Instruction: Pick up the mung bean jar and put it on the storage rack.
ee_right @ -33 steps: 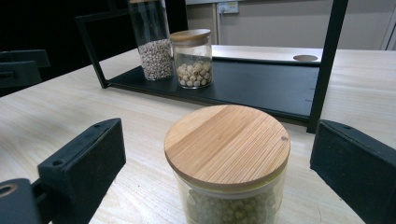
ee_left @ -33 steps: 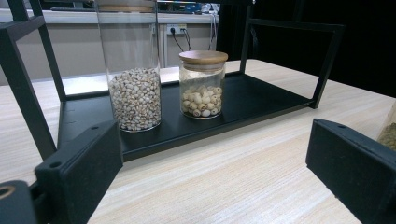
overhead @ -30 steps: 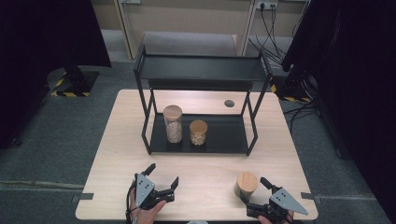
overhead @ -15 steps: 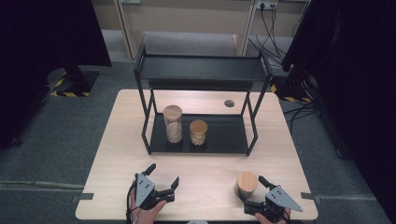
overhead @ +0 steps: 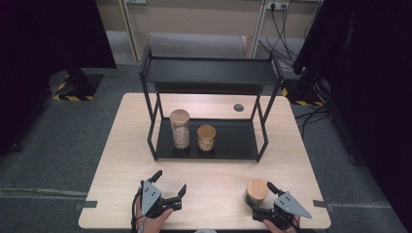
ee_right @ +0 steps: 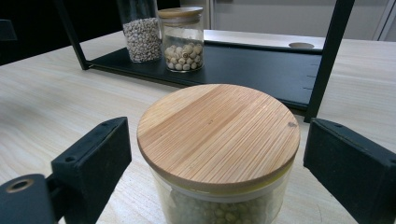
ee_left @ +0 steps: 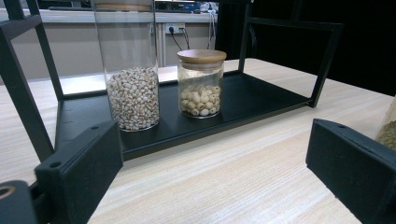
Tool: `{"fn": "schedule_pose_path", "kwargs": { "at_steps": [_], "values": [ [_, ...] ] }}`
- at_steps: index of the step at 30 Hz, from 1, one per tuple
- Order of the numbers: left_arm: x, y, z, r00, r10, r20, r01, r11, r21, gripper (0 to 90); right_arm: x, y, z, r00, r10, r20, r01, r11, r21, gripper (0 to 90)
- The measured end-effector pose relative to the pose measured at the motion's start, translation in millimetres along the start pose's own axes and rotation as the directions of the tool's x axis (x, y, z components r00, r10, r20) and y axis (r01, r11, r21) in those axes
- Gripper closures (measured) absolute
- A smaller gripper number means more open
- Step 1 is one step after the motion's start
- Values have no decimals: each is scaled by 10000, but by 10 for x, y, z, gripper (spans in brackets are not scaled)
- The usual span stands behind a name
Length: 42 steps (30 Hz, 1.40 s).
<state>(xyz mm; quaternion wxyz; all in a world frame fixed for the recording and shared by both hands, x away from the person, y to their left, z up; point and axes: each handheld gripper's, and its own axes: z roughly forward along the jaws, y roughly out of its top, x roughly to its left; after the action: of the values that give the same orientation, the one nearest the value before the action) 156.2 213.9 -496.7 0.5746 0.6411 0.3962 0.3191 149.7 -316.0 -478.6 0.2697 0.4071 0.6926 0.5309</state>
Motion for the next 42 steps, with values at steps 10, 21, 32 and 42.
{"fn": "schedule_pose_path", "kwargs": {
  "at_steps": [10,21,32,42],
  "values": [
    [0,0,0,10000,3,1,-3,10000,-10,33,20,18,49,9997,-248,77,246,9995,221,185],
    [1,0,-2,10000,-4,-4,4,10000,-27,33,20,38,43,9994,-330,92,328,9991,256,245],
    [0,-3,5,10000,-15,-5,15,10000,15,33,3,65,-2,9993,-276,234,276,9996,17,246],
    [2,-5,5,10000,-30,-43,31,10000,10,33,15,150,57,9978,-662,-22,661,9978,-51,247]
  ]
}}
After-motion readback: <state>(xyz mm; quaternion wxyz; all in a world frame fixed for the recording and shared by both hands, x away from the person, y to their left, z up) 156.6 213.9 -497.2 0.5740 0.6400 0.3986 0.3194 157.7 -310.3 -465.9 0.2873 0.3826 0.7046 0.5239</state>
